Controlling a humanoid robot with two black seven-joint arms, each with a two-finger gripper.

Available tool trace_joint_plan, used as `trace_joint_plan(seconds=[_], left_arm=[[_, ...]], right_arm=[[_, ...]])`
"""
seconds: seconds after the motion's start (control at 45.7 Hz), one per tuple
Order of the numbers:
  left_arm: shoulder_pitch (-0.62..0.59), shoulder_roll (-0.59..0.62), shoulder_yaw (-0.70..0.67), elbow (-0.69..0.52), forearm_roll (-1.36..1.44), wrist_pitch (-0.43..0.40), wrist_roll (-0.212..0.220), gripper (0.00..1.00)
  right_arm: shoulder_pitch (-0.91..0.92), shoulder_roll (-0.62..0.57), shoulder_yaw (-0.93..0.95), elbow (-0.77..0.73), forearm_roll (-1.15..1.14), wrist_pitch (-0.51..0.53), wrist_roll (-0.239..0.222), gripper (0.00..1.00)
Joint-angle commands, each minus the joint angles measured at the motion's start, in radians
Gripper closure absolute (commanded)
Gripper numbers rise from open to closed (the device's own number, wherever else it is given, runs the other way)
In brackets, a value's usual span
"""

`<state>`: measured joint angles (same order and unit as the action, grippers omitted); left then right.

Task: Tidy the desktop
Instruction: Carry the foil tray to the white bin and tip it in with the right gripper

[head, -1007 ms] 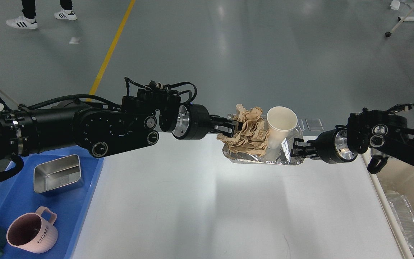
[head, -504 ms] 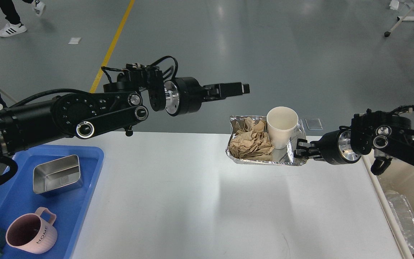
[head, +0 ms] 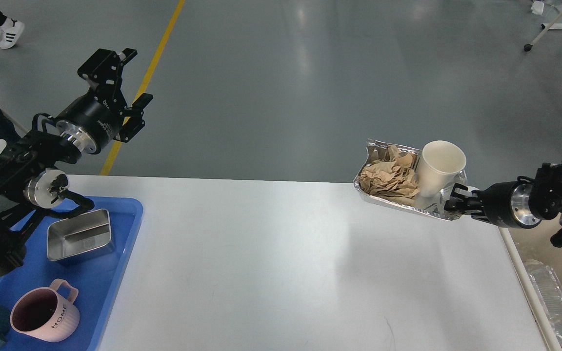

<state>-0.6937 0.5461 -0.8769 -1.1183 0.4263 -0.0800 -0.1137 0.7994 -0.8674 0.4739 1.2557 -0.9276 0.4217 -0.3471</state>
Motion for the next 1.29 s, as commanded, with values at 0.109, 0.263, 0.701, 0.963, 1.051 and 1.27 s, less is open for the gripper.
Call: trace_joint_plan(seconds=[0.109, 0.263, 0.701, 0.963, 1.051, 1.27], left_arm=[[0.200, -0.141, -0.342, -0.003, -0.020, -0.043, -0.009, 0.03], [0.336, -0.239, -0.528, 0.012, -0.049, -0.130, -0.014, 0.03], [0.401, -0.345, -0.692, 0.086, -0.083, -0.221, -0.012, 0.03], [0.395, -0.386, -0.682, 0.089, -0.081, -0.204, -0.018, 0.03], [0.392, -0.393, -0.685, 0.089, -0.083, -0.204, -0.034, 0.03], [0.390, -0.396, -0.674, 0.089, -0.080, -0.207, -0.037, 0.03]], right_arm=[[-0.135, -0.111, 0.022, -0.019, 0.102, -0.132, 0.002, 1.00], [-0.207, -0.153, 0.022, -0.053, 0.190, -0.204, 0.004, 1.00], [-0.292, -0.088, 0.020, -0.407, 0.381, -0.299, 0.005, 1.00], [-0.299, -0.007, 0.040, -0.607, 0.398, -0.353, 0.002, 0.00], [-0.293, -0.002, 0.040, -0.611, 0.398, -0.359, 0.000, 0.00], [-0.279, 0.004, 0.042, -0.613, 0.395, -0.486, 0.005, 0.00]])
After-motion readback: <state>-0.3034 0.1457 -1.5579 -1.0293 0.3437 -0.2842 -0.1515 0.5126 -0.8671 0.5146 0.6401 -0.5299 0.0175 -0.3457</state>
